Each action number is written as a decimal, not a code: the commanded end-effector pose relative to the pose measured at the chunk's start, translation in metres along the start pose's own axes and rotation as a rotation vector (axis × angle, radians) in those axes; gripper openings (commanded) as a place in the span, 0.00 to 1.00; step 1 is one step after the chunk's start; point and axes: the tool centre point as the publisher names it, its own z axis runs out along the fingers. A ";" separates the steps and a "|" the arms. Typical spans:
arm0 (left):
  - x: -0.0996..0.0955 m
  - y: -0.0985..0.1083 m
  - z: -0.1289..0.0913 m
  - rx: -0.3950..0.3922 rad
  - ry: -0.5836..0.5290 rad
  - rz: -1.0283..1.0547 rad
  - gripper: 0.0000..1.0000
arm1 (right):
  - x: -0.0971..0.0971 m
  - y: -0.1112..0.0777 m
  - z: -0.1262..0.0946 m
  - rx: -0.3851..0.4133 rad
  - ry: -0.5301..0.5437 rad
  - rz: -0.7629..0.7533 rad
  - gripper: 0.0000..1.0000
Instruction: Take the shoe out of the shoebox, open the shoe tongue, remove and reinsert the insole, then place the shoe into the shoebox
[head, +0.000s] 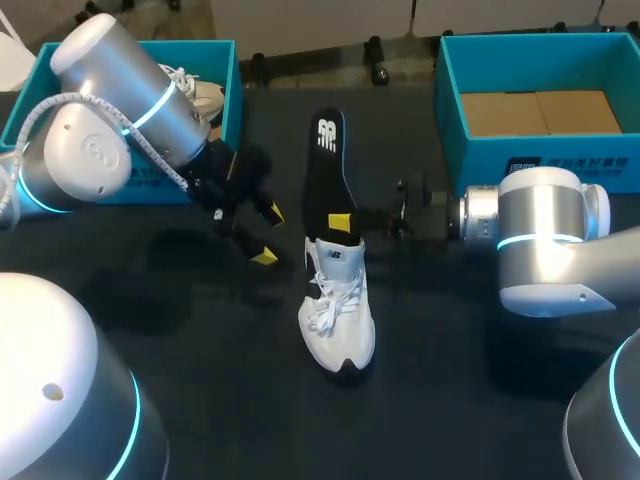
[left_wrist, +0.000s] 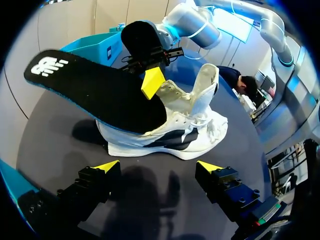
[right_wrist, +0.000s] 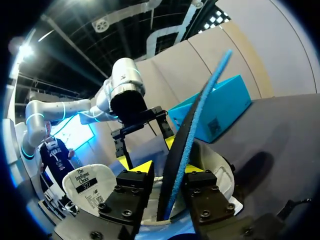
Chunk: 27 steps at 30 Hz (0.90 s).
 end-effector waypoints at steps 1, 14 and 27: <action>0.000 0.000 0.000 -0.001 0.000 0.001 1.00 | -0.001 0.000 -0.001 0.012 0.006 0.005 0.01; -0.001 -0.004 0.004 -0.010 0.013 0.011 1.00 | 0.009 -0.018 -0.001 0.003 -0.008 0.037 0.00; -0.001 -0.006 0.006 -0.017 0.018 0.019 1.00 | 0.013 -0.033 -0.002 0.008 -0.019 0.087 0.00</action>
